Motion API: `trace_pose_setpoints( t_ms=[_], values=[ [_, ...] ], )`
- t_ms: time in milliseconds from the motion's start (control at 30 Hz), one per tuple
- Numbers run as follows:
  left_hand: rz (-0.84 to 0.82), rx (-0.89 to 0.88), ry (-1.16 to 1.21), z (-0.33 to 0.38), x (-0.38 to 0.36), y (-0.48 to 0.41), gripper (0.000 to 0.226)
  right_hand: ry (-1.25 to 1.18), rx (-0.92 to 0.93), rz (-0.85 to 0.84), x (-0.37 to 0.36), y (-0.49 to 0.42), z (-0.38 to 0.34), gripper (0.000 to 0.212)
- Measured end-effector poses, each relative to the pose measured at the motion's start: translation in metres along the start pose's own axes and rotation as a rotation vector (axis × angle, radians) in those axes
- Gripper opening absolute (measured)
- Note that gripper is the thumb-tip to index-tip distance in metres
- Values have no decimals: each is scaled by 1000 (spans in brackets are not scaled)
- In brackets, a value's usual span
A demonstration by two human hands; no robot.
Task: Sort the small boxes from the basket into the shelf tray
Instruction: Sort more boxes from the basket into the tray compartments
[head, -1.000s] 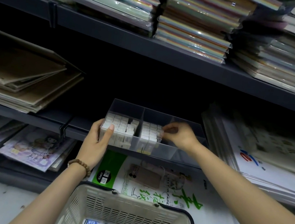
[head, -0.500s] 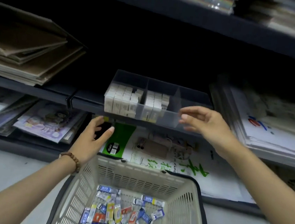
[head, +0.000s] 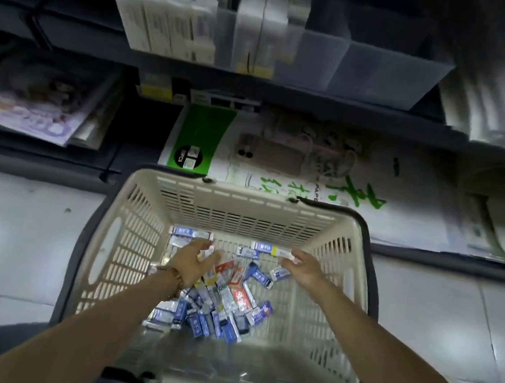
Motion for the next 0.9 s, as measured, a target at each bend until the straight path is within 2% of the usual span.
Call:
trace_pose_setpoints(
  t_ms=[100, 233, 333, 400, 567, 700, 800, 900],
  values=[
    [76, 49, 101, -25, 0, -11, 47, 113, 94, 52, -8, -32, 19, 46],
    [120, 107, 129, -54, 2, -18, 40, 227, 76, 41, -14, -60, 36, 51],
    [118, 158, 173, -75, -2, -18, 34, 356, 78, 92, -19, -67, 45, 56],
    [122, 181, 225, -84, -5, -18, 30, 392, 104, 93, -25, -67, 48, 49],
    [60, 183, 212, -89, -9, -20, 35, 307, 126, 112, -39, -56, 62, 24],
    [77, 173, 238, -84, -11, -22, 31, 250, 108, 75, -38, -50, 66, 21],
    [-80, 101, 257, -69, -21, -22, 33, 148, 89, 70, -36, -44, 65, 16],
    [-218, 114, 87, -50, -32, -25, 45, -30, 174, 144, -35, -38, 49, 11]
  ],
)
Point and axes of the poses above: each hand's wrist, its own y-axis away from the middle knuckle, its own x-axis out of the back of the hand, z = x × y, the point moved 1 cm from there along -y, towards the middle knuckle, and after that the axes turned 14 degrees about -z, right-handed, at the moved point
